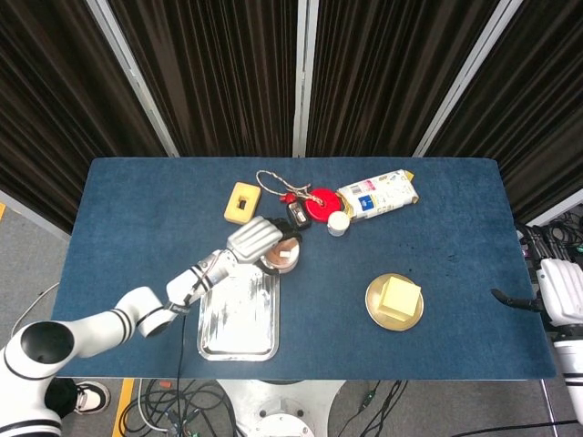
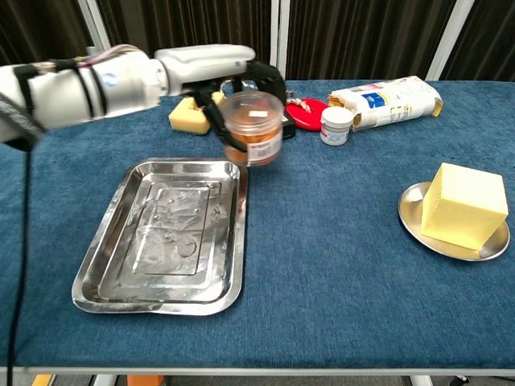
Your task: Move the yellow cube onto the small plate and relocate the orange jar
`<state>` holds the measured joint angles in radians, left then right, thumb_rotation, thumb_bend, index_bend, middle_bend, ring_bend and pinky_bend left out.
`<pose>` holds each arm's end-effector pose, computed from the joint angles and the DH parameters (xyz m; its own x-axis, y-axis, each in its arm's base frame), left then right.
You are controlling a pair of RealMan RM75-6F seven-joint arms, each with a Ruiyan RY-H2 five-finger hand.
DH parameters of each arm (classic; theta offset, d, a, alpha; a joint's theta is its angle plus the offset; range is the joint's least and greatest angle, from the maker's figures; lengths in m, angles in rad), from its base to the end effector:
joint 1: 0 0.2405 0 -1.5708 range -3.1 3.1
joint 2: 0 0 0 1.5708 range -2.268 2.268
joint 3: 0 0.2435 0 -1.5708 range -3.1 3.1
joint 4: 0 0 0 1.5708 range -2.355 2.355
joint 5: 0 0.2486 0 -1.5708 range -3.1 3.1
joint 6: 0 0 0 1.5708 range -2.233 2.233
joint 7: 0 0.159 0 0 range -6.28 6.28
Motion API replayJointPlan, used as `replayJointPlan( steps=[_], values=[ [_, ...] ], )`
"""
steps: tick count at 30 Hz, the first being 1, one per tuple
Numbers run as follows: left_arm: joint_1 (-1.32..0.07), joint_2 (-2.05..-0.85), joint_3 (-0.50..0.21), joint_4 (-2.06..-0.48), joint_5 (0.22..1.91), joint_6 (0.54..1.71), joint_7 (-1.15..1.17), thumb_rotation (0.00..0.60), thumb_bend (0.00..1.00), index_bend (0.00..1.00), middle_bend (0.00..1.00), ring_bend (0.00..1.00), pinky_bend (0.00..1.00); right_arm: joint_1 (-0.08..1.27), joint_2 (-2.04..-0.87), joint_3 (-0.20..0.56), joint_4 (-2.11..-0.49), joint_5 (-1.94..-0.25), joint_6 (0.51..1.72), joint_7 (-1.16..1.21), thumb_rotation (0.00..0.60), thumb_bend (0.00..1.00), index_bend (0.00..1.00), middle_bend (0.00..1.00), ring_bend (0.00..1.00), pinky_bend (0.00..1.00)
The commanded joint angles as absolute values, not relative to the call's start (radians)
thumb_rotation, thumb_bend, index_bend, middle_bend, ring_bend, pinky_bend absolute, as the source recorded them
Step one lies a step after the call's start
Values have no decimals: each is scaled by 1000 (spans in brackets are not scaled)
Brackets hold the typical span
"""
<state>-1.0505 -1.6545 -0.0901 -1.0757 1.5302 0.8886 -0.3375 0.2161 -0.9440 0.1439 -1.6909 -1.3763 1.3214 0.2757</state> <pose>-0.0624 0.4111 -0.0853 0.4204 0.2831 0.8621 0.7062 -0.6986 -0.1150 -0.2994 -0.2614 0.1661 0.1952 -0.0095 0.9807 -0.9807 -0.0149 0.1951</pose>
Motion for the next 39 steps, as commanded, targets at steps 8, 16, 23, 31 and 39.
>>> replayJointPlan(
  steps=[8,16,23,31,39],
  values=[
    [-806,-1406,-21,-1492,1377,1010,-21,600,172,335,367,252,443,223,-958,142,-1711,-1379,1310,231,600,46,0,86,0,71],
    [-702,-1445,14,-1514,1386,1100,3,600,170,330,366,251,442,234,-973,141,-1705,-1367,1284,217,600,46,0,87,0,71],
    [-682,-1511,9,-1470,1431,1112,-30,600,168,314,360,251,441,238,-982,142,-1695,-1357,1269,218,600,45,0,89,0,71],
    [-693,-1583,-2,-1398,1450,1069,-47,600,161,302,329,223,429,238,-985,142,-1684,-1354,1263,229,600,47,0,89,0,71],
    [-686,-1611,-6,-1358,1483,1078,-47,600,131,254,221,138,352,233,-983,141,-1673,-1354,1261,248,600,47,0,89,0,71]
  ],
)
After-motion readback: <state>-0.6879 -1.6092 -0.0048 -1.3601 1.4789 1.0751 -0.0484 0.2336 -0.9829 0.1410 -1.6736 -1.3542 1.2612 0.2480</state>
